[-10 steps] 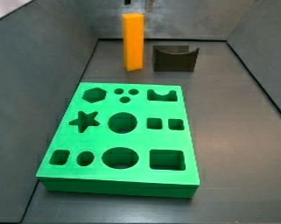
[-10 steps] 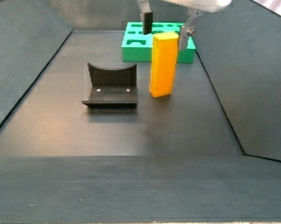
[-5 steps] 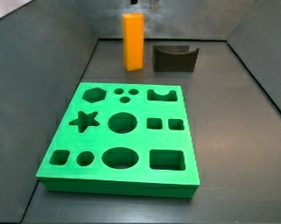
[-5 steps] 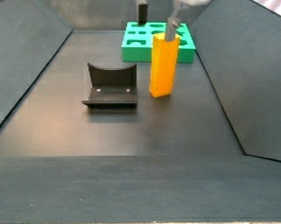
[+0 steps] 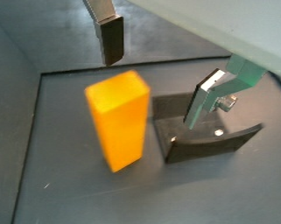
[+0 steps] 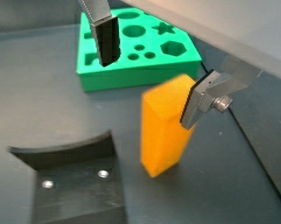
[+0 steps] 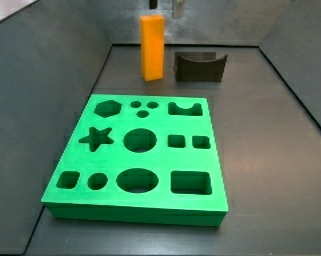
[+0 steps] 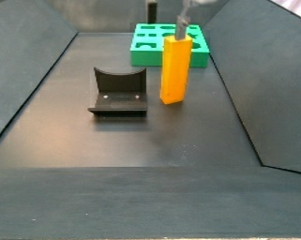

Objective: Pick up the rectangle object. Move up. Move to above the board. Insert the rectangle object.
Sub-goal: Pick up the rectangle object.

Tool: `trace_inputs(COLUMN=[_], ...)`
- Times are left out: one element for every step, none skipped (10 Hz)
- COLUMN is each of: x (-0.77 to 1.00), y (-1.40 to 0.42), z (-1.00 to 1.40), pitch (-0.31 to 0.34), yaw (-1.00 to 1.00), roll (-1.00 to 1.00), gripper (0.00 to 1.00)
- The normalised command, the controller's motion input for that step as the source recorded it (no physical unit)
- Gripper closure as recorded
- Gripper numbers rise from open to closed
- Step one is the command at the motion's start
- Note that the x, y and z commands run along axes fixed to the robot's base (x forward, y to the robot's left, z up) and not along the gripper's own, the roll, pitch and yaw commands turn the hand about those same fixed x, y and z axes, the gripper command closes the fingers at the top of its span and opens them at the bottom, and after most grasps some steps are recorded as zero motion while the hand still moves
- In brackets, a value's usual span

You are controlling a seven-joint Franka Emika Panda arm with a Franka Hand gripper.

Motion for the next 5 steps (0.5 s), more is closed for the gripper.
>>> trace_inputs(x=[-0.56, -0.44, -0.21, 0.08, 0.07], y=[0.04, 0.12, 0.11, 0.28, 0.2], z=[-0.47, -0.36, -0.29, -0.21, -0.06], pitch=[-0.076, -0.047, -0.059, -0.064, -0.084], yaw=[0.0, 0.0, -0.03, -0.19, -0.18], roll=[0.15, 0.04, 0.0, -0.13, -0.16], gripper=[0.0, 0.0, 0.0, 0.0, 0.0])
